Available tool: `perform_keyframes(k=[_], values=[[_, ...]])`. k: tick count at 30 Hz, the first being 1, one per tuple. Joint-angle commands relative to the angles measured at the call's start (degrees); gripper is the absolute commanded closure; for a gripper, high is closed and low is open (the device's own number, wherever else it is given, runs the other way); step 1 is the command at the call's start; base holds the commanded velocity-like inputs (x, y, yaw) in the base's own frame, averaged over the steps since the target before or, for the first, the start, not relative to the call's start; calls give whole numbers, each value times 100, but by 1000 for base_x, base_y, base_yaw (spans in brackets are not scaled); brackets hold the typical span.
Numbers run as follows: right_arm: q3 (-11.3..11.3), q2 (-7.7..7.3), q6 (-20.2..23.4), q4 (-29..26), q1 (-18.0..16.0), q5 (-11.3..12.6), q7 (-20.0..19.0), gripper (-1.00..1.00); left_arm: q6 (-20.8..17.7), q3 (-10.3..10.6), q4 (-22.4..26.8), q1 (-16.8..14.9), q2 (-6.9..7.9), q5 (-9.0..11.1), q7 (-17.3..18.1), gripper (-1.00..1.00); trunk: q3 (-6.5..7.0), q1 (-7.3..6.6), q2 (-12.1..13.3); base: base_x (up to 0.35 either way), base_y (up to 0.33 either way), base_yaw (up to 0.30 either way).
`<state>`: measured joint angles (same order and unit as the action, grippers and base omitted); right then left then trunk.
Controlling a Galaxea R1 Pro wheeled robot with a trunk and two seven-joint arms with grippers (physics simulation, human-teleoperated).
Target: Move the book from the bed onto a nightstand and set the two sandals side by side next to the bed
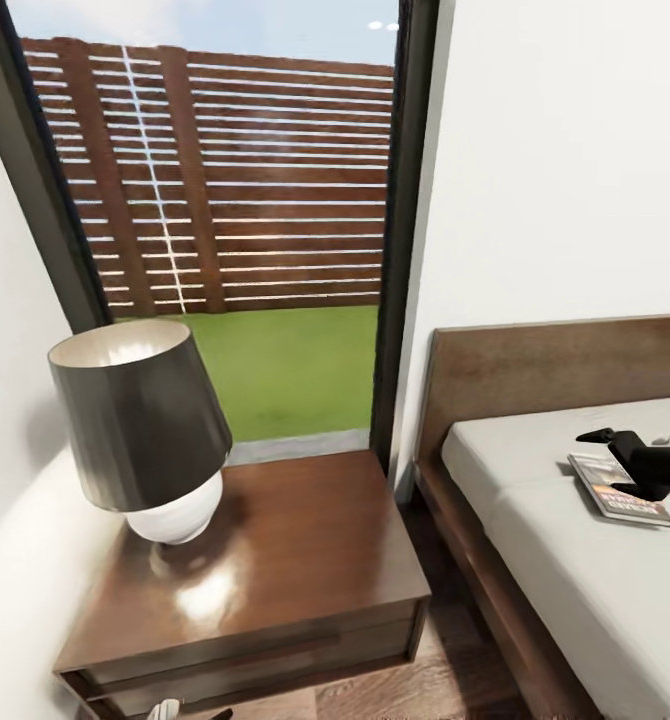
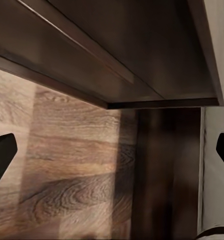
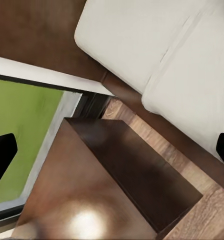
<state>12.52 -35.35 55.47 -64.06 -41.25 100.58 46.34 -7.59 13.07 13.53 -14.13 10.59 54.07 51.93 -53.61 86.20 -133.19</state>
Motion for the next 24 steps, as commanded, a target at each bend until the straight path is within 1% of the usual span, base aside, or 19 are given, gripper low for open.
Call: perform_keyframes(k=[1,12,24], values=[[7,1,16,-4,-6,49,59,-100,-60,29,1,-2,4,60,16,-100,-6,-1,-2,0,0,-269],[21,2,16,-171,-6,56,59,-100,-33,29,-7,0,7,56,32,-100,-6,-1,-2,0,0,-269],[13,10,16,-218,-6,58,59,-100,-15,29,-8,0,13,52,34,-100,-6,-1,-2,0,0,-269]])
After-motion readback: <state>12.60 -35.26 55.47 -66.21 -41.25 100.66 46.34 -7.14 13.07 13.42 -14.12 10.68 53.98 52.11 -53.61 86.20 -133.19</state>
